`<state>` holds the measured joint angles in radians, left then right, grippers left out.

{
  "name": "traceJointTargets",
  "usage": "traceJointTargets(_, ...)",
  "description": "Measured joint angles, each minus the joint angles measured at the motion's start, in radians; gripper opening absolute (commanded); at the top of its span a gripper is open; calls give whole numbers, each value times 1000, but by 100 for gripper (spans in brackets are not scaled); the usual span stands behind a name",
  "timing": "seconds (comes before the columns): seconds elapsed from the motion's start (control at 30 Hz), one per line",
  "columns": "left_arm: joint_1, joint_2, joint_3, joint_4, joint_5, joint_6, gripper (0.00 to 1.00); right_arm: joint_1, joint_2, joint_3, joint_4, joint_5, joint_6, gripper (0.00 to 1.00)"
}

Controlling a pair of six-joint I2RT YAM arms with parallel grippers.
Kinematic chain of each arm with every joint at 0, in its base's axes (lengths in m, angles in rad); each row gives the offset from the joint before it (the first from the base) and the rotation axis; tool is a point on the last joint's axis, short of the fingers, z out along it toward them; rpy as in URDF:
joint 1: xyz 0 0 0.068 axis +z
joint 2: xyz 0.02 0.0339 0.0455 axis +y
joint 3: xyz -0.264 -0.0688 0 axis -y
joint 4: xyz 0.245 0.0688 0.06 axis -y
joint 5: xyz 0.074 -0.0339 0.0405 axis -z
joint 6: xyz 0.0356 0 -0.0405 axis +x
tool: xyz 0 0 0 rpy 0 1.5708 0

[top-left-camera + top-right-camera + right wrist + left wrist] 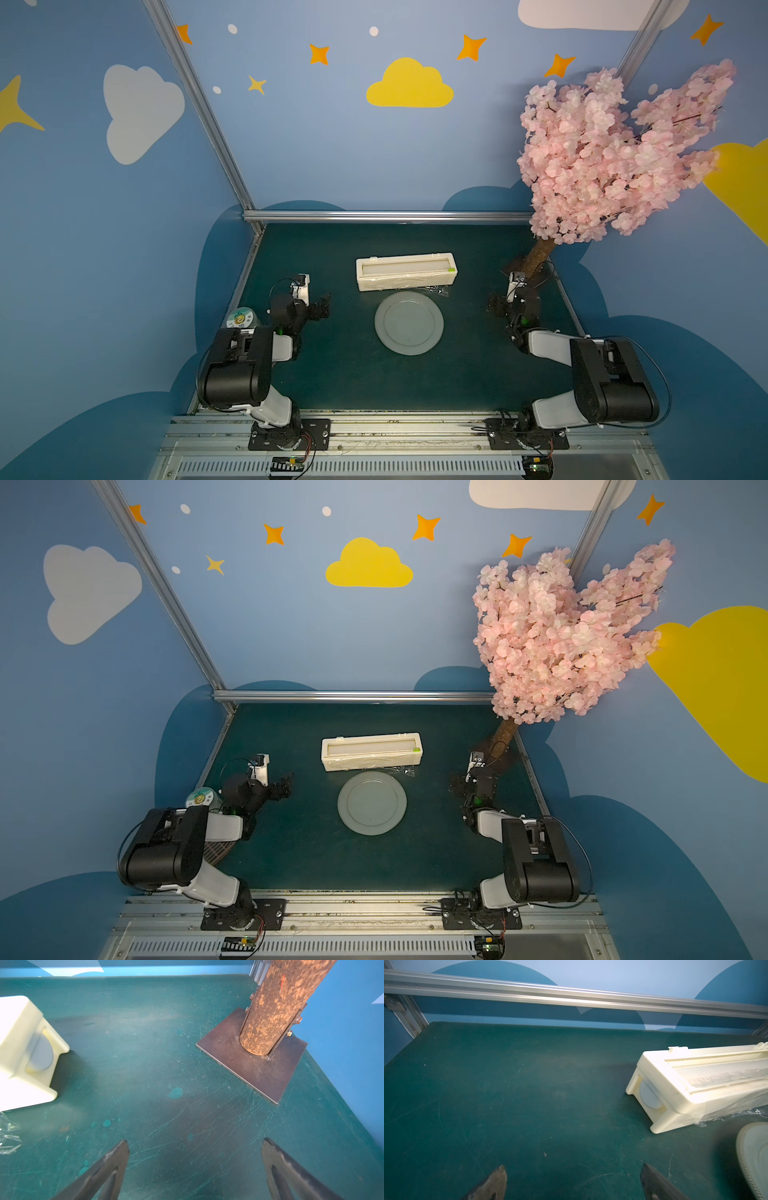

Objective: Wrap the plate with plastic wrap
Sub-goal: Adjust the plastic wrap cutting box at the center of the board.

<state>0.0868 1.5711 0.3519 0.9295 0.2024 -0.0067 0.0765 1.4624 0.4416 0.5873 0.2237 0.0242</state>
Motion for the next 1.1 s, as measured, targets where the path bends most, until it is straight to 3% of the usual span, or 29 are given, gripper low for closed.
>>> traceJointTargets(0.23,-23,-48,-9,-26,-29,10,100,4,-3,-2,7,3,-3,98)
traceJointTargets(0.4,-153,-478,-3,-256,-107,7,100,46,-50,-83,110,19,-30,99)
traceJointTargets(0.5,-224,-677,32,-338,-178,-109,100,69,-104,-111,122,46,-50,99)
traceJointTargets(0.57,-244,-744,62,-423,-227,-243,100,77,-189,-55,4,48,-44,99)
traceJointTargets(0.67,-239,-753,94,-588,-278,-444,100,79,-271,191,-302,54,48,99)
traceJointTargets(0.77,-215,-729,75,-695,-284,-605,100,70,-265,458,-531,79,211,99)
traceJointTargets(0.83,-179,-726,35,-722,-262,-697,100,42,-246,549,-632,54,298,99)
traceJointTargets(0.97,-138,-709,-11,-739,-182,-765,100,-29,-144,586,-806,-108,382,99)
traceJointTargets(1.1,-183,-656,32,-786,-137,-740,100,-28,-55,541,-914,-260,395,98)
